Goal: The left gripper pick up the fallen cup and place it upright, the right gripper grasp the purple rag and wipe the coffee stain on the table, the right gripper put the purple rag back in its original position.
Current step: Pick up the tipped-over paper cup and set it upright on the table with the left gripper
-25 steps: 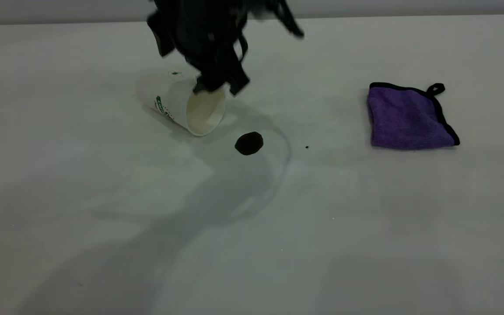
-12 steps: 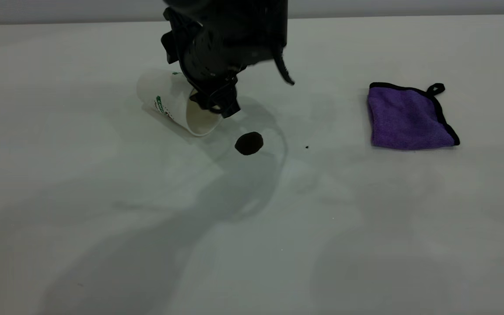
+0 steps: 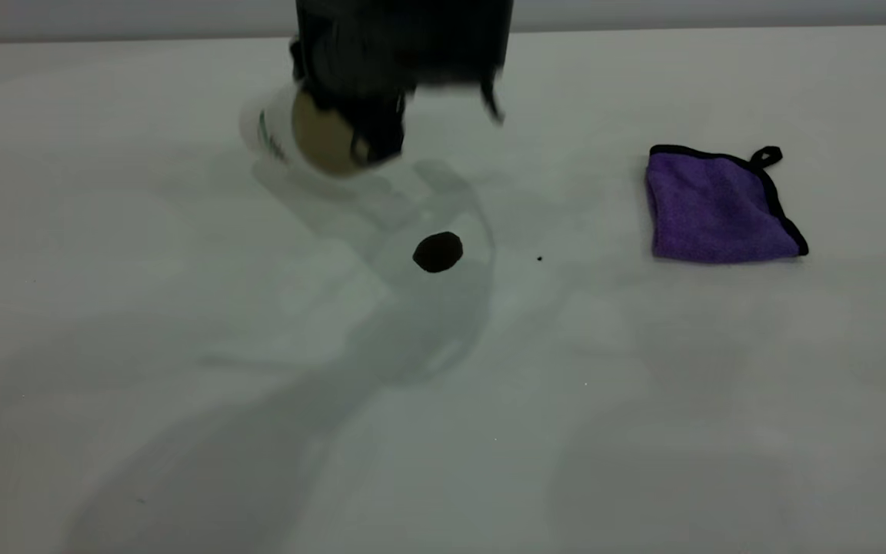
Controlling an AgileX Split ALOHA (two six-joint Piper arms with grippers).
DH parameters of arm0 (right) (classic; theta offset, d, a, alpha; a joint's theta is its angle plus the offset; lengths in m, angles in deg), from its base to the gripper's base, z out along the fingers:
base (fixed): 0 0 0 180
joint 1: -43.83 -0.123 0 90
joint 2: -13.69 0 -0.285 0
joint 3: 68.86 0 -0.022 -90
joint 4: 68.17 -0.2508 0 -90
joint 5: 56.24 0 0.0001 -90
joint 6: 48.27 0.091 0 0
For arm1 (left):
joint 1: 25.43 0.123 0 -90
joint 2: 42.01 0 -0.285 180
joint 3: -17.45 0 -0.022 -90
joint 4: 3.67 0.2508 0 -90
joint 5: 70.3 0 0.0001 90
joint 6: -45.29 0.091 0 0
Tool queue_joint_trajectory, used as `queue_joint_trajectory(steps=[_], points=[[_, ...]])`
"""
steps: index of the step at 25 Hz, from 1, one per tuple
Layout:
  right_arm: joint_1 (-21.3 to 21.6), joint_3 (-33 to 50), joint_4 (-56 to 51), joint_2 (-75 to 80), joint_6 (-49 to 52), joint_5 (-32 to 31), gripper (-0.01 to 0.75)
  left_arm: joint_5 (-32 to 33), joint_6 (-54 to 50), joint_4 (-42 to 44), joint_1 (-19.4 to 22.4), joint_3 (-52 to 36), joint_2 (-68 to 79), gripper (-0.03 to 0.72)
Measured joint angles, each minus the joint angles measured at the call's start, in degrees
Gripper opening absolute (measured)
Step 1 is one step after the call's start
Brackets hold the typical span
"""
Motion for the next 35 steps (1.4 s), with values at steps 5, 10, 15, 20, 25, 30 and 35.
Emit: queue_joint_trajectory(steps=[5, 10, 15, 20, 25, 30, 35], points=[[0.0, 0.0, 0.0, 0.0, 0.0, 0.0, 0.240, -4.7, 17.6, -23.9, 7.1, 4.8, -10.3, 0.011], [0.0, 0.0, -0.1, 0.0, 0.0, 0.0, 0.240, -6.1, 37.5, -49.4, 16.0, 6.5, -14.7, 0.011], [0.0, 0.0, -0.2, 0.0, 0.0, 0.0, 0.240, -8.8, 50.0, -69.3, 23.1, 6.5, -13.0, 0.011], [0.0, 0.0, -0.2, 0.0, 0.0, 0.0, 0.240, -13.6, 55.9, -80.6, 28.0, 6.5, -9.3, 0.011], [0.0, 0.0, -0.3, 0.0, 0.0, 0.0, 0.240, -16.8, 56.7, -83.5, 28.6, 6.5, -5.1, 0.022], [0.0, 0.0, -0.3, 0.0, 0.0, 0.0, 0.240, -18.4, 56.9, -85.0, 28.6, 6.5, -3.2, 0.060], [0.0, 0.0, -0.3, 0.0, 0.0, 0.0, 0.240, -19.3, 57.1, -85.2, 28.6, 6.5, -2.5, 0.185]])
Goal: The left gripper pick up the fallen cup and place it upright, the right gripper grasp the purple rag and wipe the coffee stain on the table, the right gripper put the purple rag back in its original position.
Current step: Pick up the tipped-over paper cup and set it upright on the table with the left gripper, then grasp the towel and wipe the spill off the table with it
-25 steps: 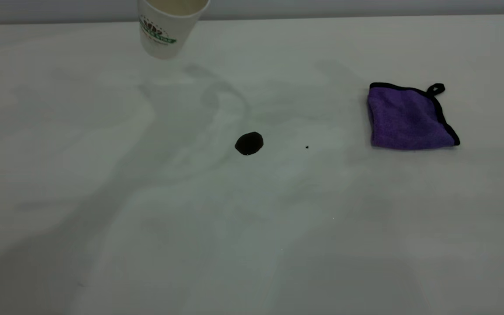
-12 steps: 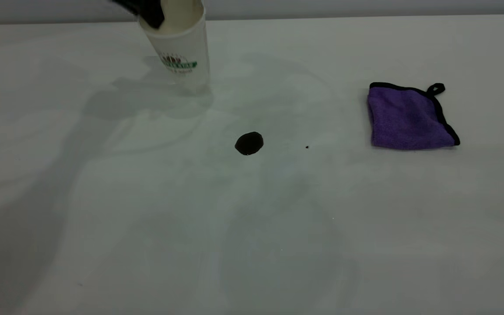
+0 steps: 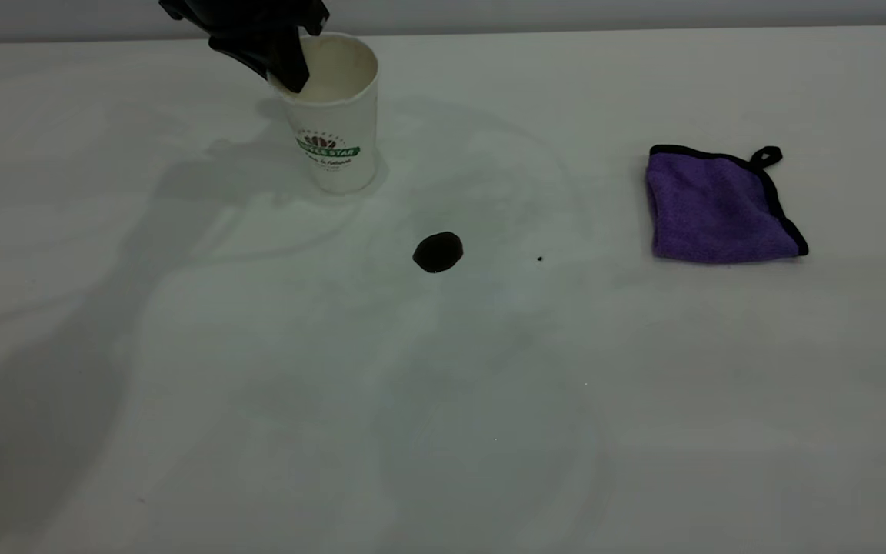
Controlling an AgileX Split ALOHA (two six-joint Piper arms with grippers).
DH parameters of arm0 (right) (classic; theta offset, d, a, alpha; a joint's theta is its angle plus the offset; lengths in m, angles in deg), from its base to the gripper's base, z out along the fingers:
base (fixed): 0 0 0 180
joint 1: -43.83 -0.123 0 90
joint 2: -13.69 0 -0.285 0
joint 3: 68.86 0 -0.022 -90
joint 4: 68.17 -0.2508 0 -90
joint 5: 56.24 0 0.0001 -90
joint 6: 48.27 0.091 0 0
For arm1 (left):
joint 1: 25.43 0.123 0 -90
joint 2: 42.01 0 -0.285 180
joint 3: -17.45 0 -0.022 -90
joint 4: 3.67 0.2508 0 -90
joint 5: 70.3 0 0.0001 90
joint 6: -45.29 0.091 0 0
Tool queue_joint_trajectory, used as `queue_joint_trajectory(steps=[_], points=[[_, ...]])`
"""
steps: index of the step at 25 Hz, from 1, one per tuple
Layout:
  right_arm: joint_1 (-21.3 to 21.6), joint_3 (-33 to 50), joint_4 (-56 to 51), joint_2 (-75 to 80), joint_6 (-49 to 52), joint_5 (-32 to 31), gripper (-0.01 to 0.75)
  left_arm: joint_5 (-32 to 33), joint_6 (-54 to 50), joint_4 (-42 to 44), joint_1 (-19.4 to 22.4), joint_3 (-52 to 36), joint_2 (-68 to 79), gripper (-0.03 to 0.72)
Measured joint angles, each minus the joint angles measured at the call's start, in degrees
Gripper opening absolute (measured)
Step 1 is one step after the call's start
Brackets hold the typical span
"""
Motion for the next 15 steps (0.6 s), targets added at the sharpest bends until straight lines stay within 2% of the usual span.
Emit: queue_joint_trajectory(steps=[3, 8, 11, 15], points=[[0.0, 0.0, 0.0, 0.0, 0.0, 0.0, 0.240, 0.0, 0.4, 0.0, 0.0, 0.0, 0.1, 0.333], [0.0, 0.0, 0.0, 0.0, 0.0, 0.0, 0.240, 1.7, 2.6, 0.0, 0.0, 0.0, -3.8, 0.659], [0.0, 0.0, 0.0, 0.0, 0.0, 0.0, 0.240, 4.7, 2.8, 0.5, 0.0, 0.0, -9.6, 0.704], [0.0, 0.0, 0.0, 0.0, 0.0, 0.0, 0.240, 11.3, 2.7, 2.6, 0.3, 0.0, -19.0, 0.676]])
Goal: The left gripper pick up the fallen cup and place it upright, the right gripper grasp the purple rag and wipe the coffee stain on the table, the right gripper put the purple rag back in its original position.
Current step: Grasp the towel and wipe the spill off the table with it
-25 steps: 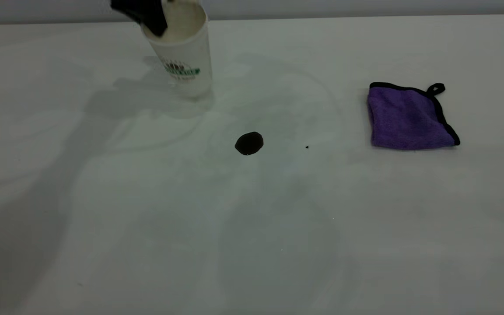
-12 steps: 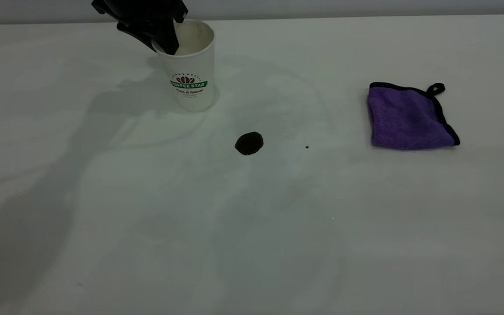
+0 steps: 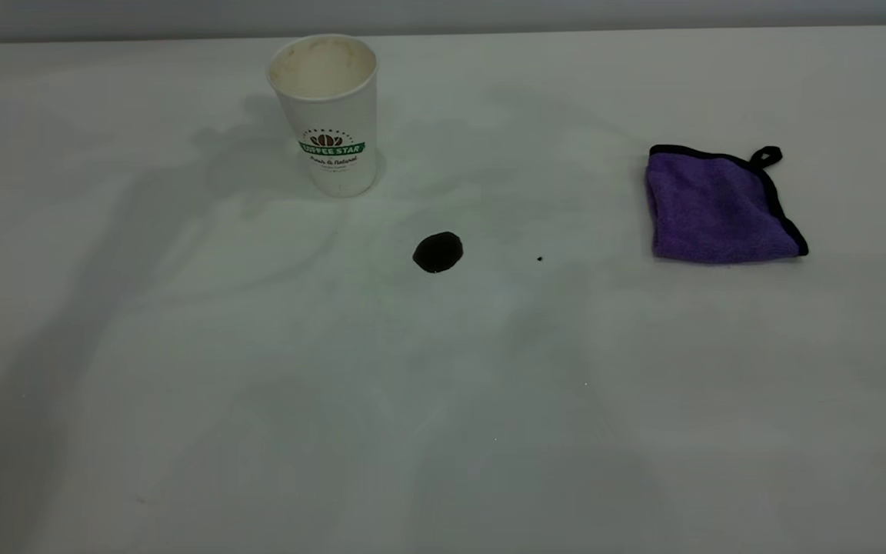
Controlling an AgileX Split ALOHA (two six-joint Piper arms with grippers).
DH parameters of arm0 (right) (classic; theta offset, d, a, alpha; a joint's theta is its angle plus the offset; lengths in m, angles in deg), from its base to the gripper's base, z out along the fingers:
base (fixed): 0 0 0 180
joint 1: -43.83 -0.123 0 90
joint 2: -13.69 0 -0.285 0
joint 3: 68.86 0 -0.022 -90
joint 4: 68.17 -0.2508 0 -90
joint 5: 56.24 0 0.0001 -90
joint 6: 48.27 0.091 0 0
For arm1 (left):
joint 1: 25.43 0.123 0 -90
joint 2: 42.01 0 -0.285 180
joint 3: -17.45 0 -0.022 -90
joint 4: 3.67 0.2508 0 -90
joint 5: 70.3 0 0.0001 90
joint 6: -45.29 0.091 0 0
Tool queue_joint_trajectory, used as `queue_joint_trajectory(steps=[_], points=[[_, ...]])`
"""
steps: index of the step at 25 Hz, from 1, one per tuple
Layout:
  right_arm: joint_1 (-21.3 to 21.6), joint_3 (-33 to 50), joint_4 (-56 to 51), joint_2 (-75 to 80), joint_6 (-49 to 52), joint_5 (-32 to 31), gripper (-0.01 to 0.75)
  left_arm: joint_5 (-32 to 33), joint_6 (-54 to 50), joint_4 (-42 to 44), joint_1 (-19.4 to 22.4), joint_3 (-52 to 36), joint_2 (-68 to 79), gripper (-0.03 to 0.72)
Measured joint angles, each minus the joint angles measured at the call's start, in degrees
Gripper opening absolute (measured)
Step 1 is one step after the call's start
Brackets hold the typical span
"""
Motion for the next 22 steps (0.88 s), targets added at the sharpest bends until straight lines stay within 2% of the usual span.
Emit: queue_joint_trajectory(steps=[9, 16, 22], points=[[0.0, 0.0, 0.0, 0.0, 0.0, 0.0, 0.240, 22.3, -7.0, 9.8, 0.7, -0.1, -19.6, 0.522], [0.0, 0.0, 0.0, 0.0, 0.0, 0.0, 0.240, 22.3, -16.6, 14.6, 1.1, -1.3, -30.3, 0.473], [0.0, 0.0, 0.0, 0.0, 0.0, 0.0, 0.240, 22.3, -19.0, 14.6, 1.1, -12.9, -45.1, 0.453]])
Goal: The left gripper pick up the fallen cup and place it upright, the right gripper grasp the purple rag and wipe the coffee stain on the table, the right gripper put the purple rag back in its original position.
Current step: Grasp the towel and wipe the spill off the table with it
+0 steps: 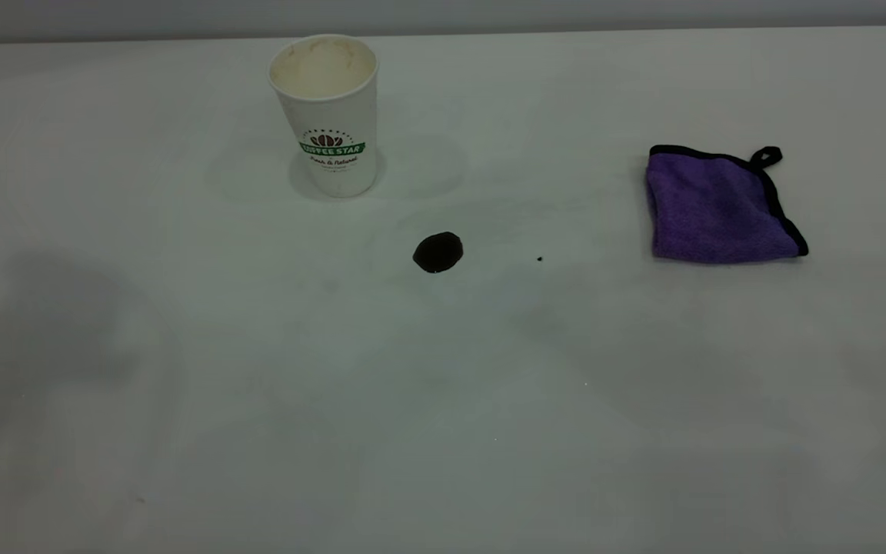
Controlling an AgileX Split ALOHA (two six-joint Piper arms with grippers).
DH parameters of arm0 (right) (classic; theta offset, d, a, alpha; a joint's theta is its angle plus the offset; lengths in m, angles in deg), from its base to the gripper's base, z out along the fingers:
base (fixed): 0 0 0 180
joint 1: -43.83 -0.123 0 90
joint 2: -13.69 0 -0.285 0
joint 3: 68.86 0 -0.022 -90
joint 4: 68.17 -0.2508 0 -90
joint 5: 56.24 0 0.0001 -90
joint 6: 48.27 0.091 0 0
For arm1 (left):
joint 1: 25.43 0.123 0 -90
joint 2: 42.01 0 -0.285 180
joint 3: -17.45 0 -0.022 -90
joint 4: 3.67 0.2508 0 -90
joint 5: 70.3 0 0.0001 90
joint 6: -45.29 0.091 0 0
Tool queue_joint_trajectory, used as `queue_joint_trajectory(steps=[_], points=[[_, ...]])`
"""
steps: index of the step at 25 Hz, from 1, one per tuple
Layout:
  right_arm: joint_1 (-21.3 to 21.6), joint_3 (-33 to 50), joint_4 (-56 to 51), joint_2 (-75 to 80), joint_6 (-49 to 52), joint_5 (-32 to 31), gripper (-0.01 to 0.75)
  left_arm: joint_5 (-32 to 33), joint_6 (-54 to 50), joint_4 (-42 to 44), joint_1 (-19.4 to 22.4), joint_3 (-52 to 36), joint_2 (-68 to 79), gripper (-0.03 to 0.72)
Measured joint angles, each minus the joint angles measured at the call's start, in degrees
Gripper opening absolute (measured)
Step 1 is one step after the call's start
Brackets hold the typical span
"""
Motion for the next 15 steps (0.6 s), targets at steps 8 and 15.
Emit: queue_joint_trajectory(steps=[8, 15], points=[[0.0, 0.0, 0.0, 0.0, 0.0, 0.0, 0.240, 0.1, -0.2, -0.1, 0.0, -19.0, -19.6, 0.451], [0.0, 0.0, 0.0, 0.0, 0.0, 0.0, 0.240, 0.1, -7.3, -0.1, 0.0, -39.5, -31.6, 0.451]])
